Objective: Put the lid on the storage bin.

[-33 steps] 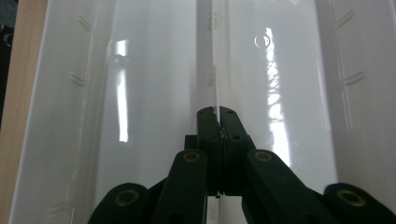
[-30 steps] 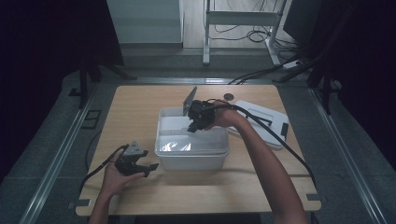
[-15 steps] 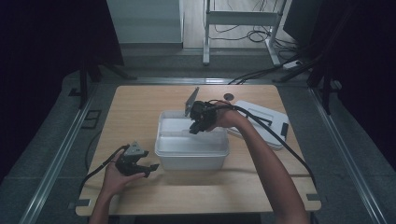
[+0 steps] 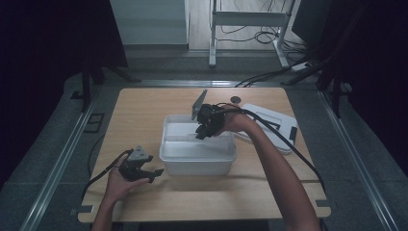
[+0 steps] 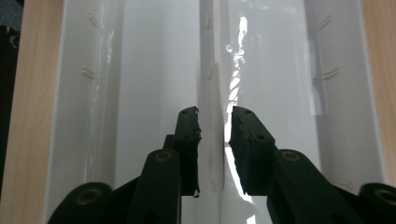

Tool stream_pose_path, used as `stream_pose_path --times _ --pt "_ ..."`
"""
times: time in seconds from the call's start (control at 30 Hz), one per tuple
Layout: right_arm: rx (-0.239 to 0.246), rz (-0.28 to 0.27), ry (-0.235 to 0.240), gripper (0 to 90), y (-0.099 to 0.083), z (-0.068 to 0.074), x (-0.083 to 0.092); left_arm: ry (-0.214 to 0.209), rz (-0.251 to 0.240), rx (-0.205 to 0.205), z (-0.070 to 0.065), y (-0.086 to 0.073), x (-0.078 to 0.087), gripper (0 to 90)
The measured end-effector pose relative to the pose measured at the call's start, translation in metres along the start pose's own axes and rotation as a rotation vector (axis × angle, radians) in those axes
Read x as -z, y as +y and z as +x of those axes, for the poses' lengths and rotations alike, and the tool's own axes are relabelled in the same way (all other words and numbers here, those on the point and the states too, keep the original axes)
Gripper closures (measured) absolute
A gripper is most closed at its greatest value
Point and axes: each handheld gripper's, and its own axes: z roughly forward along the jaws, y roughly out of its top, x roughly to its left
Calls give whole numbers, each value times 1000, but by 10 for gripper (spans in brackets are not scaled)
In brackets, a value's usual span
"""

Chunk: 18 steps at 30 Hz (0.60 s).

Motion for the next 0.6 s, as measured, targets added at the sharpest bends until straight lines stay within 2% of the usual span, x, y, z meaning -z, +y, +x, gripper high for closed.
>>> stream_pose_path --times 0.17,0.2,0.23,0.3,0.47,0.5,0.6 --pt "-15 -36 -35 659 -4 4 21 0 -1 0 0 0 1 288" --pt "-15 -36 -35 659 -4 4 21 0 -1 0 0 0 1 288" --pt "-29 -48 -54 641 -7 6 32 1 -2 0 0 0 1 288" --pt "-37 -57 -67 632 -11 7 39 2 -2 0 0 0 2 289" --pt "-57 -82 -103 607 -24 8 54 2 1 -1 0 0 1 288" --pt "-76 -94 -130 598 -33 10 62 2 2 -1 0 0 1 288" --pt "-96 -105 -158 591 -45 11 70 2 4 0 0 0 0 288"
